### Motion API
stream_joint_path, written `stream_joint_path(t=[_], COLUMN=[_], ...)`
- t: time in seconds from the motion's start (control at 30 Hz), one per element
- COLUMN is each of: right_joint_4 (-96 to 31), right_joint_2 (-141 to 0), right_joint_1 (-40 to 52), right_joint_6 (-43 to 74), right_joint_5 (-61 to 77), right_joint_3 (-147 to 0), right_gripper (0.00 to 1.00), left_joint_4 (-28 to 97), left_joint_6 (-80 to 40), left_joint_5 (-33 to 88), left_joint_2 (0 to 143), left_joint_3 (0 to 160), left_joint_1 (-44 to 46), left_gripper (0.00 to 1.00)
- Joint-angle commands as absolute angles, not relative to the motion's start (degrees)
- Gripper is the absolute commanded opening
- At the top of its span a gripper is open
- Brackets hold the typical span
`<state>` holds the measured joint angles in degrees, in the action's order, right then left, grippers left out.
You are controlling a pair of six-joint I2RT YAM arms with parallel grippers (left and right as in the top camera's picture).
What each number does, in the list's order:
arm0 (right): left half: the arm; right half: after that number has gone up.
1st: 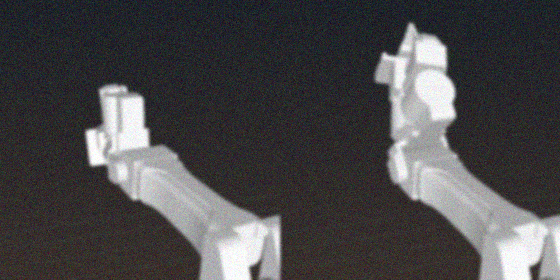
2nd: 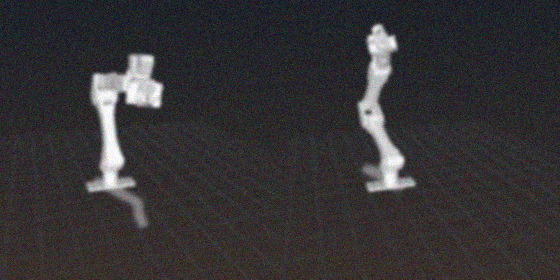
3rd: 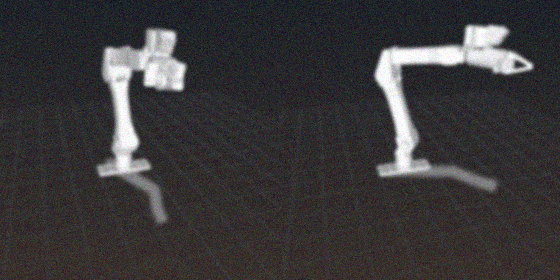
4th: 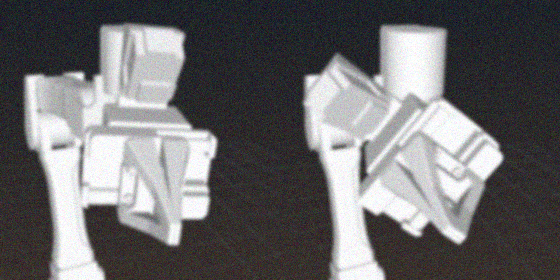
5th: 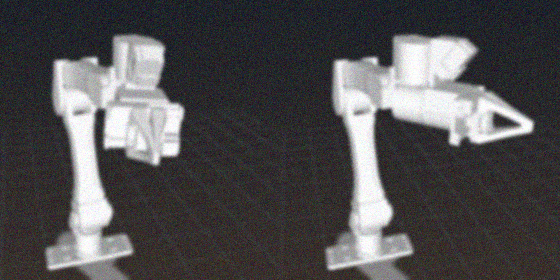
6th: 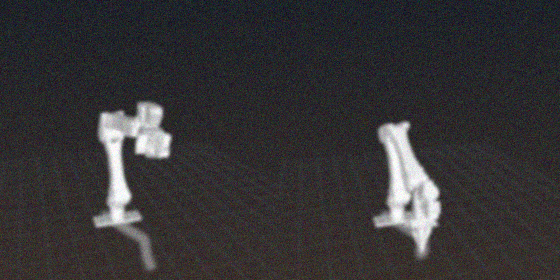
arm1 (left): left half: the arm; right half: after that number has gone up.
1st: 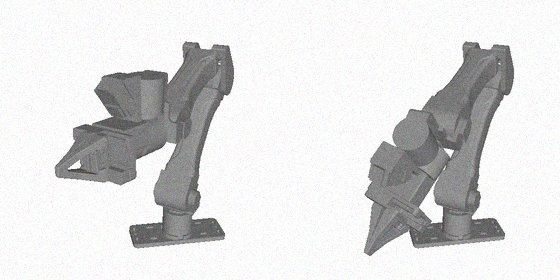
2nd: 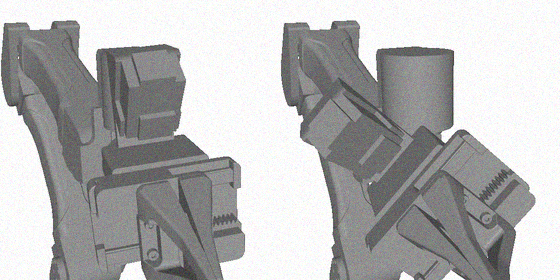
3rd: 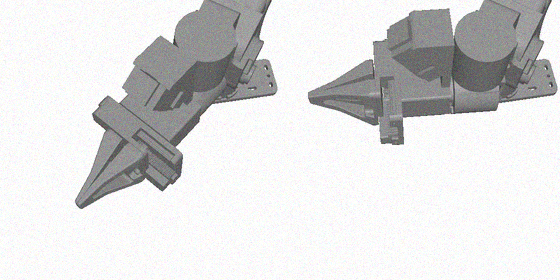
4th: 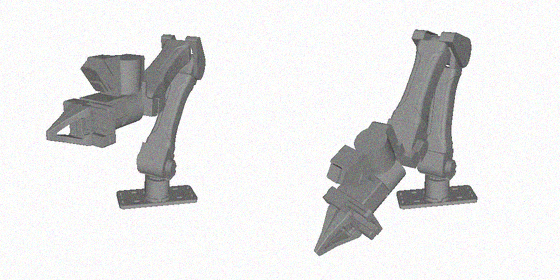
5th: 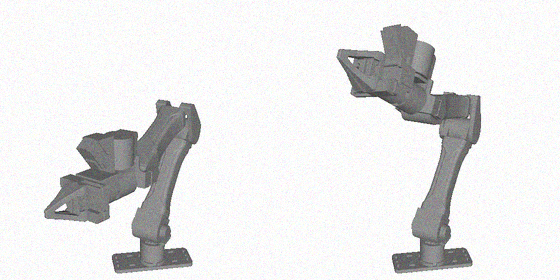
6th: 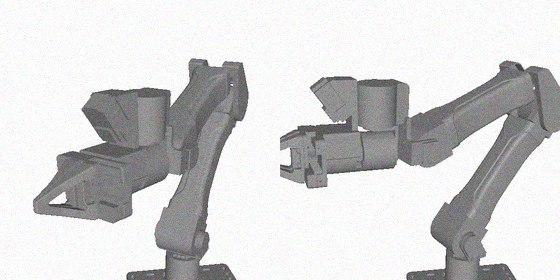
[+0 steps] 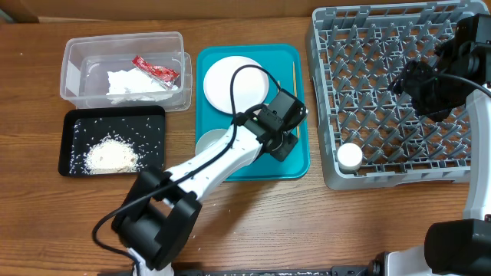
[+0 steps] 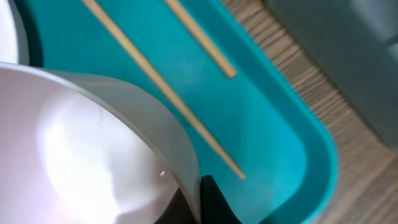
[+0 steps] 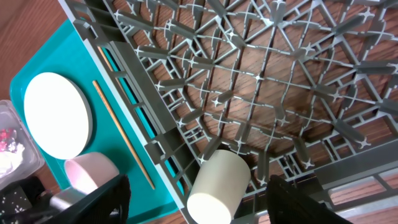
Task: Sort waste into correct bins and load items into the dishwasher
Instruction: 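Set the empty pink bowl back on the teal tray, then retract the left arm and reach the right gripper to the pink bowl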
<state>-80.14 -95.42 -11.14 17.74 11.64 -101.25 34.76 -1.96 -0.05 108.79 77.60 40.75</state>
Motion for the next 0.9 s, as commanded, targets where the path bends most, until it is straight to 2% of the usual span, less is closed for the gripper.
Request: stream_joint_path(t=[0.0, 0.07, 0.17, 0.2, 0.27, 0.43, 0.6, 0.67, 0.73, 0.87], right_joint_4=[-79.90, -79.90, -79.90, -79.90, -79.88, -79.31, -76.69, -75.22, -74.08, -73.78], right_joint_2=[-94.83, -94.83, -94.83, -94.83, -94.83, -94.89, -95.66, -96.64, -98.41, -102.89], right_joint_1=[-10.94, -10.94, -10.94, -10.94, -10.85, -8.01, -0.01, 4.25, 8.60, 15.70], right_joint_6=[17.28, 17.28, 17.30, 17.30, 17.30, 17.34, 17.80, 17.91, 18.00, 17.96], right_joint_5=[11.62, 11.62, 11.64, 11.64, 11.68, 13.28, 13.34, 13.34, 13.08, 10.20], right_joint_3=[-102.24, -102.24, -102.24, -102.24, -102.24, -102.24, -102.24, -102.24, -102.21, -102.00], right_gripper=[0.72, 0.71, 0.71, 0.71, 0.71, 0.71, 0.71, 0.72, 0.72, 0.71], left_joint_4=[34.89, 34.89, 34.94, 34.98, 35.70, 43.64, 51.20, 52.99, 53.74, 54.85], left_joint_6=[-2.83, -2.83, -3.22, -3.84, -6.46, -15.75, -19.99, -19.97, -19.97, -19.88], left_joint_5=[-1.93, -1.87, -1.89, -1.91, -2.11, -2.04, 0.10, 2.55, 4.45, 4.95], left_joint_2=[109.65, 109.65, 109.65, 109.65, 109.43, 106.43, 100.22, 97.49, 95.24, 92.47], left_joint_3=[77.84, 77.84, 77.84, 77.84, 78.30, 84.90, 92.16, 94.00, 94.70, 94.72], left_joint_1=[40.42, 40.49, 40.53, 40.53, 40.27, 35.97, 27.81, 23.73, 19.84, 13.13], left_gripper=[0.04, 0.09, 0.36, 0.43, 0.45, 0.44, 0.49, 0.54, 0.69, 0.83])
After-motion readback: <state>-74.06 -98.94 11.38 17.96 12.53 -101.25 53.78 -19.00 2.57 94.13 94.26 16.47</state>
